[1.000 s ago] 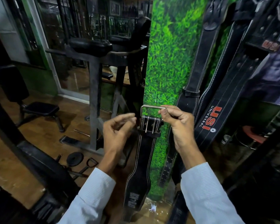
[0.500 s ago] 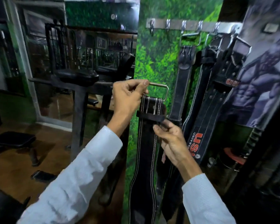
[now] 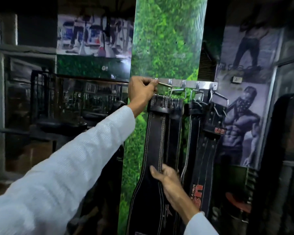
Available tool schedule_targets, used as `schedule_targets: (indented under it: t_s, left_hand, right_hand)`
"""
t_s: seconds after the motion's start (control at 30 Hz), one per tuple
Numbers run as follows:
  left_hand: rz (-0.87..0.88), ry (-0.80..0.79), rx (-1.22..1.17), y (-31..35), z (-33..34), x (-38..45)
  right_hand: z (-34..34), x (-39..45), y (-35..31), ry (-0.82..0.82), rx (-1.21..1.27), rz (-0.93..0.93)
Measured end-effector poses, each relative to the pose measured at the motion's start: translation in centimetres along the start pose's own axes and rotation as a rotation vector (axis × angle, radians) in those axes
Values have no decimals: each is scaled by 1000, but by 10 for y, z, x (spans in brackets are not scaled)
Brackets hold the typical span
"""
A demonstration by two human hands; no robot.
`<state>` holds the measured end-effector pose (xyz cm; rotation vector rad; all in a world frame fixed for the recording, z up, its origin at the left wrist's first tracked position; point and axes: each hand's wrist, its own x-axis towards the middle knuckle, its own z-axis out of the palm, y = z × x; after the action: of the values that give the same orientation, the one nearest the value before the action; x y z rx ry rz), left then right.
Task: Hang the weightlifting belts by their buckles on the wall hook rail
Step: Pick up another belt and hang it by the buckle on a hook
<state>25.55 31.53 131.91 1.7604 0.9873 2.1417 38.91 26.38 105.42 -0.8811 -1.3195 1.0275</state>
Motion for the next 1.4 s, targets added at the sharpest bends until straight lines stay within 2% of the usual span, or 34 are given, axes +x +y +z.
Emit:
schedule_targets:
  t_s: [0.2,0.33,0.43,0.6,0.8,0.9,1.0,1.07,1.2,1.3,1.37,1.4]
  left_hand:
    - [-2,23,311,-18,13,35]
    - [-27,10,523,-14,23,37]
    - [-45,-2,562,-20,26,32]
    - [-44,-36,485,-36,24,22]
    - [-164,-125,207,-59,15,-13]
    - [-224,-244,-1,-67,6,-56]
    - [-309,-391,-50,-103,-3,-118]
    - [-383,-462,-164,-131,-7,-168]
    - [-403,-327,-303,-139,-15,-204]
    - [-464,-359,-289,-139,-25,-220]
    - [-400,-373,-126,-143,-30,-237]
    - [-355,-331,-9,-140,-34,-244]
  right_hand:
    - [8,8,-20,-15,29,-192]
    - [10,11,-14,36,69,-191]
    - [8,8,-8,62,83,-146]
    - [4,8,-4,99,75,-102]
    - [2,6,-5,100,107,-113]
    - [0,4,-6,86,114,-95]
    - [-5,-7,13,48,-64,-62]
    - [-6,-19,29,35,-138,-54]
    - [1,-25,31,76,-107,-50]
    - [4,-39,43,81,-57,13]
    - [3,-42,50,92,-23,43]
    - [4,-43,51,97,-20,49]
